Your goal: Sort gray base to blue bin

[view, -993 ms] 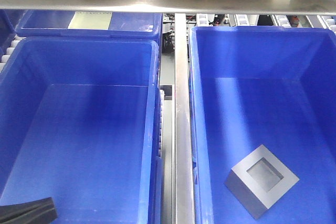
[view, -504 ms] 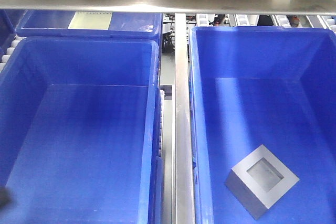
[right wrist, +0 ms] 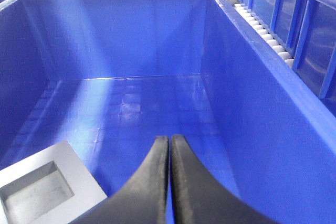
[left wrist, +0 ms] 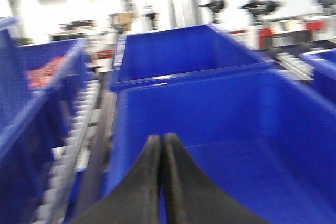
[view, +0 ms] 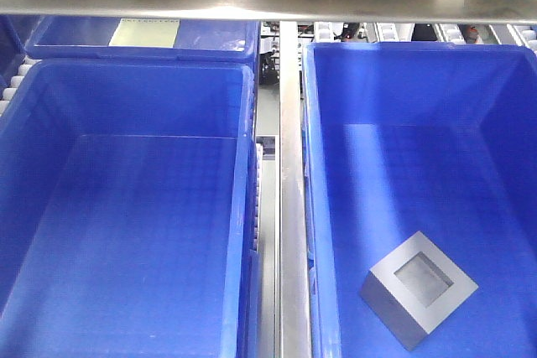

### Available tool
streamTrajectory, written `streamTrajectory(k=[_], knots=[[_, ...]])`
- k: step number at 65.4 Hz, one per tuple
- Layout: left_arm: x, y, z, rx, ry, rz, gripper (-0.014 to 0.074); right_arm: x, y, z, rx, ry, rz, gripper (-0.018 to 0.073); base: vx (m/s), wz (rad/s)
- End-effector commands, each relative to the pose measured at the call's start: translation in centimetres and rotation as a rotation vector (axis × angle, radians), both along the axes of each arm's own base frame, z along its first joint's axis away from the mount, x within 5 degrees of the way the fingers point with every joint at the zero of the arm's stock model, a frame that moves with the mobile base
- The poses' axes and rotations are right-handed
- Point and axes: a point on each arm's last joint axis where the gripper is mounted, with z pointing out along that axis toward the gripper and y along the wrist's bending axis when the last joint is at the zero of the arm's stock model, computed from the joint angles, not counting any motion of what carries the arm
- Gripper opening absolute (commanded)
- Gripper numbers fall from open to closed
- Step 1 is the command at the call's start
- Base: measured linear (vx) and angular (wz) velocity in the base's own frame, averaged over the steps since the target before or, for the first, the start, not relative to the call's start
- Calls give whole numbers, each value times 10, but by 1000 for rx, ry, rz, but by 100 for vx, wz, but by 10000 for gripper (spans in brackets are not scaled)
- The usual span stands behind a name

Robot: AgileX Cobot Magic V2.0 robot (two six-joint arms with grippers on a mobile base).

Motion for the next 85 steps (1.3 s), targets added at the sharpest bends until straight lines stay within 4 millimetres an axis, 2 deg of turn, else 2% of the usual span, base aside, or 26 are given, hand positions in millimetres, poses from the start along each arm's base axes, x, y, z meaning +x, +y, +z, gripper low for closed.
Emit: streamTrajectory(k=[1, 22, 85], knots=[[1, 1, 2, -5, -117, 46, -8, 0, 0, 1, -15, -33, -1, -5, 0, 0], [19, 3, -60, -8, -24, 64, -8, 0, 0, 1, -15, -33, -1, -5, 0, 0], [19, 3, -63, -8, 9, 65, -8, 0, 0, 1, -15, -33, -1, -5, 0, 0]])
